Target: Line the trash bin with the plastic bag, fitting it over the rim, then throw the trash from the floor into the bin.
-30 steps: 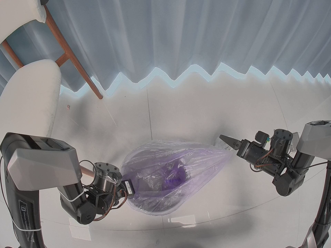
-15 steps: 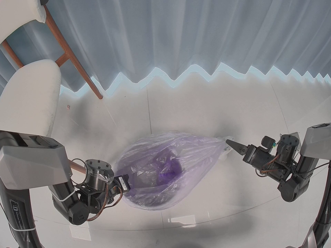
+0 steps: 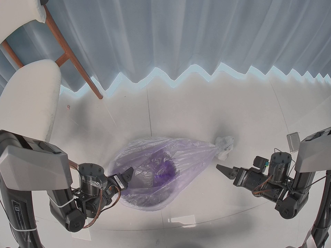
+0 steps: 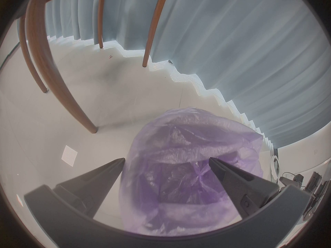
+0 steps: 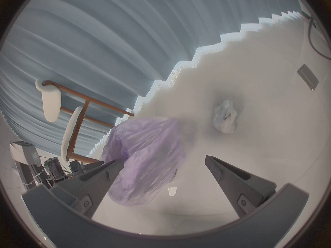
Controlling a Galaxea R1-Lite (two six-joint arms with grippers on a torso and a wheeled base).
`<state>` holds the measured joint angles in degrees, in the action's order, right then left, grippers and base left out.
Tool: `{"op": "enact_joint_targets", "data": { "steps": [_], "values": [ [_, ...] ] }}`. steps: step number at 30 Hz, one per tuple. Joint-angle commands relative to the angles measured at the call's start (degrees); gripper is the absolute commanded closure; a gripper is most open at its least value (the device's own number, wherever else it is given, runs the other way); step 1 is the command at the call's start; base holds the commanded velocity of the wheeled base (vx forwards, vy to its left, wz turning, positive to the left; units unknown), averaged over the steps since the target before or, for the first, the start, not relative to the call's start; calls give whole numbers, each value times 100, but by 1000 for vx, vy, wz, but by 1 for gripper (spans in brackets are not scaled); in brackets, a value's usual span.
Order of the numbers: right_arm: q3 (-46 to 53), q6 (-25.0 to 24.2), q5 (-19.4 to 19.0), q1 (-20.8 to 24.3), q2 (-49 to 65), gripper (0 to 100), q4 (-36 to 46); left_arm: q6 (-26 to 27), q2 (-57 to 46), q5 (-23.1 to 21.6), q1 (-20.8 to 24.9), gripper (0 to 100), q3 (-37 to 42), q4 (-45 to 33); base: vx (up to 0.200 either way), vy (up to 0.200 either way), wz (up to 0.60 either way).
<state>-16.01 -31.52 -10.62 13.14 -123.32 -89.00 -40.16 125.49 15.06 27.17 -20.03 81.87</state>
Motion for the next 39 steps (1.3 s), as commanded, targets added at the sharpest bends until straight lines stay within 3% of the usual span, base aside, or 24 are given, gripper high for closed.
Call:
{"op": "enact_joint_targets", "data": {
  "steps": [1,8,15,21,22,27,30,32,33,39],
  "values": [
    [133,-135,174,461,45,0,-64,-54,-341,6,16,0,526,66,0,0,0],
    [142,-179,411,892,45,0,-64,-106,-983,-3,-63,0,1265,452,0,0,0],
    [89,-732,824,1551,-43,0,-56,-106,-1897,-3,86,0,1748,444,0,0,0],
    [-298,-829,1088,1569,-280,0,-47,-142,-2740,-29,297,0,2003,435,0,0,0],
    [-597,-970,1273,1472,-403,0,-12,-326,-3523,-20,614,0,2003,356,0,0,0],
    [-1203,-1049,1299,909,-377,0,208,-370,-4797,-20,904,0,2003,-567,0,0,0],
    [-1353,-1040,1334,558,-368,0,419,-370,-5061,-20,913,0,2003,-690,0,0,0],
    [-1353,-1040,1334,558,-368,0,419,-370,-5061,-20,913,0,2003,-690,0,0,0],
    [-1704,-1005,1334,162,-377,0,524,-124,-5360,-99,913,0,2003,-857,0,0,0],
    [-2179,-899,1369,57,-667,0,1140,298,-5491,-214,851,0,2003,-1077,0,0,0]
  ]
}}
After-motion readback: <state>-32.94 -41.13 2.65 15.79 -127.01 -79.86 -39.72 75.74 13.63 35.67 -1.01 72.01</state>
